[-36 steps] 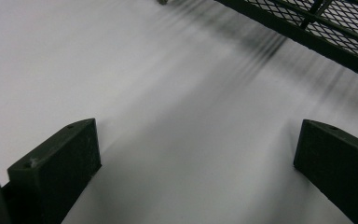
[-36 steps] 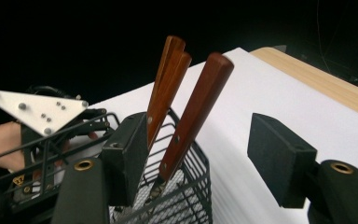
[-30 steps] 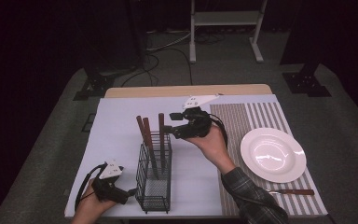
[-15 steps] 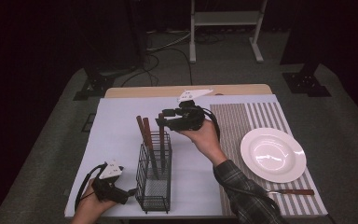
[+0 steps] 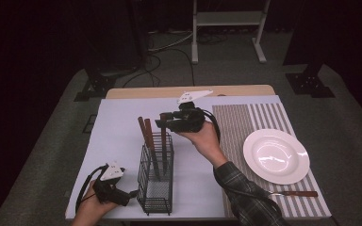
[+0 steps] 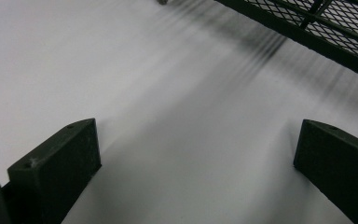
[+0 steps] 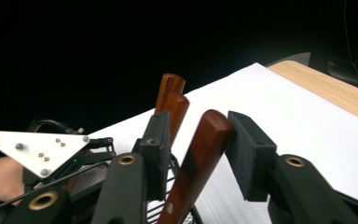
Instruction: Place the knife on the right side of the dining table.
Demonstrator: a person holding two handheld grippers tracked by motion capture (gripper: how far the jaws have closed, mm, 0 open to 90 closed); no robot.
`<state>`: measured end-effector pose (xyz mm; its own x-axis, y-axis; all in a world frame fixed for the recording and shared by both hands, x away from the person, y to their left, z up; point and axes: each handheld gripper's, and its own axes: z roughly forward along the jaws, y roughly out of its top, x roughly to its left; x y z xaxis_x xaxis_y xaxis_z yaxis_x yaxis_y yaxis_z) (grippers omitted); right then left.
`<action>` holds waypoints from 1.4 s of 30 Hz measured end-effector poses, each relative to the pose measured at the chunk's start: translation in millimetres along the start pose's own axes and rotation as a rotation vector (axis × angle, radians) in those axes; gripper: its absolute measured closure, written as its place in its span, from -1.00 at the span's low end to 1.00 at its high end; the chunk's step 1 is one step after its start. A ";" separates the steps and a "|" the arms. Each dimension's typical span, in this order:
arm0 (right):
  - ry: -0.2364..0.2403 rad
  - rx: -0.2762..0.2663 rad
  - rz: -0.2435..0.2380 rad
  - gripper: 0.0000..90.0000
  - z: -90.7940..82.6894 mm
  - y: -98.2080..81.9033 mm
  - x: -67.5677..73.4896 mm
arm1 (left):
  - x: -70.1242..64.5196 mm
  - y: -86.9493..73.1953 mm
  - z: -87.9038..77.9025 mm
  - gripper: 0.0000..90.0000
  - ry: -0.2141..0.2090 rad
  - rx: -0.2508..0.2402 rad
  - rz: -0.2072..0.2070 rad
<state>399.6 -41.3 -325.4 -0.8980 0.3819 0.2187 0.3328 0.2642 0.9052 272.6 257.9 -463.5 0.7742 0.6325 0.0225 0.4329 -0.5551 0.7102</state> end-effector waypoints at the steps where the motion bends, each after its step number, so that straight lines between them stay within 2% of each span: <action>1: 0.001 -0.001 0.001 0.34 -2.0 -0.2 2.2 | 0.0 0.0 0.0 -1.00 0.000 0.000 0.000; 7: 0.005 -0.007 -0.004 0.36 -8.5 -0.4 8.9 | -0.1 0.0 0.1 -1.00 0.000 -0.002 -0.002; 13: 0.015 -0.016 -0.028 0.51 -16.1 -1.3 20.1 | 0.0 0.0 0.0 -1.00 0.000 -0.001 -0.001; 22: 0.038 -0.027 -0.054 0.62 -23.8 -3.6 34.4 | 0.0 0.0 0.0 -1.00 0.000 0.000 0.001; 42: 0.070 -0.053 -0.027 0.76 -23.1 -4.7 39.4 | 0.0 0.0 0.0 -1.00 0.000 0.000 0.001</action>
<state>356.0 -48.0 -312.7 -0.9250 0.3117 0.2175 0.2942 0.2252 0.9288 272.6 257.8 -463.4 0.7743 0.6324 0.0232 0.4325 -0.5555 0.7102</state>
